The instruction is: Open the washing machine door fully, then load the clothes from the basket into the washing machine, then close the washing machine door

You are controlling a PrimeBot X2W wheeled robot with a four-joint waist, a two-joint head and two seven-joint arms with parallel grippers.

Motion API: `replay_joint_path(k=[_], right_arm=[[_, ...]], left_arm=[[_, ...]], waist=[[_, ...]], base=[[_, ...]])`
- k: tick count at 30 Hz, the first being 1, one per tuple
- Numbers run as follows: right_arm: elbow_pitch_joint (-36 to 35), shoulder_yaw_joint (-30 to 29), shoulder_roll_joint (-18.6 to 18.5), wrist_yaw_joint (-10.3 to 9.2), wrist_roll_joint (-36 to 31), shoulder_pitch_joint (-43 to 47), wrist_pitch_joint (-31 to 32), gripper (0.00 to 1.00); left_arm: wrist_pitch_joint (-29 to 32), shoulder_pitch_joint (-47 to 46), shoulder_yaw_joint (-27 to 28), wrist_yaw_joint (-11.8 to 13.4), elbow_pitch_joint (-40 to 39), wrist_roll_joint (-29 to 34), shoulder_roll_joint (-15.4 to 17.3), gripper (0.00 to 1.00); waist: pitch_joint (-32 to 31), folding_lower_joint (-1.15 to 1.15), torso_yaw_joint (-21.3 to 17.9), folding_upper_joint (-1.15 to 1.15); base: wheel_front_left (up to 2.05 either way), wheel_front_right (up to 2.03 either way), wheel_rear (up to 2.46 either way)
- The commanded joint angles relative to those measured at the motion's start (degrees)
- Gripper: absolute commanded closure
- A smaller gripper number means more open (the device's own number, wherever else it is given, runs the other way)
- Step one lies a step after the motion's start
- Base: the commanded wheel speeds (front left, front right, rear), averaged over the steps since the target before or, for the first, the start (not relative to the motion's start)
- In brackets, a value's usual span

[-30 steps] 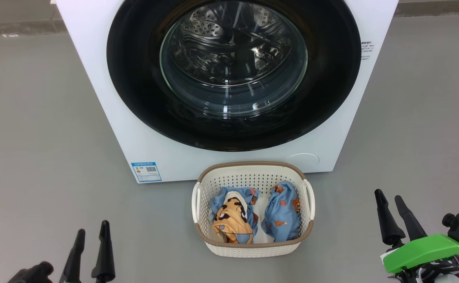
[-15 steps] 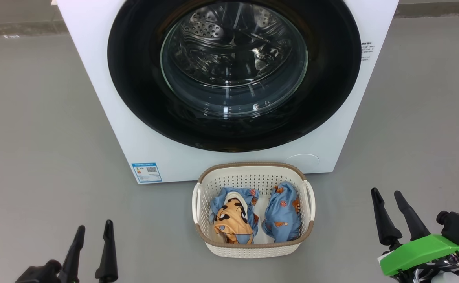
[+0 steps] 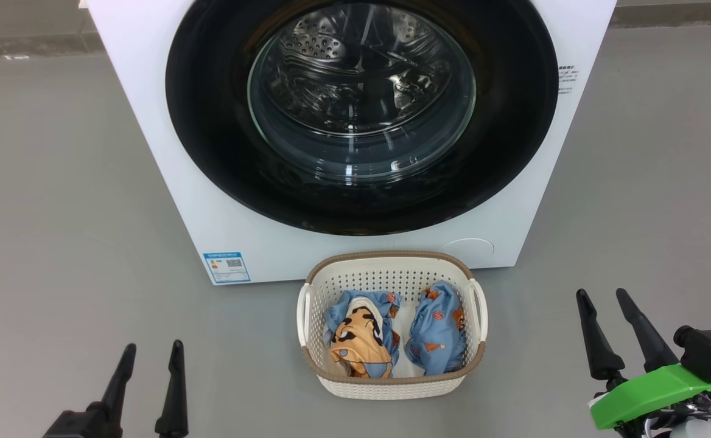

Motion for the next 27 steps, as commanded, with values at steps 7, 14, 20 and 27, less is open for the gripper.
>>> replay_joint_path(k=[7,14,20,27], right_arm=[[-0.4,-0.5,-0.6,0.32,-2.8,-0.6,-1.1,0.0],[0.0,-1.5,0.0,0.32,-3.5,0.1,-1.1,0.0],[0.1,-1.8,0.2,0.32,-3.9,0.0,-1.1,0.0],[-0.1,-2.2,0.5,0.32,-4.1,0.0,-1.1,0.0]], left_arm=[[-1.0,-1.9,1.9,-0.1,-1.1,2.2,1.2,0.0],[-1.0,-1.9,3.4,-0.1,0.2,1.8,0.7,0.0],[-1.0,-2.3,3.8,-0.1,1.2,1.3,0.5,0.0],[-1.0,-2.6,4.7,-0.1,2.7,1.8,0.4,0.0]], waist=[[0.2,0.0,-0.2,0.0],[0.3,0.0,-0.9,0.0],[0.4,0.0,-1.3,0.0],[0.5,0.0,-1.4,0.0]], base=[[0.0,0.0,0.0],[0.0,0.0,0.0],[0.0,0.0,0.0],[0.0,0.0,0.0]])
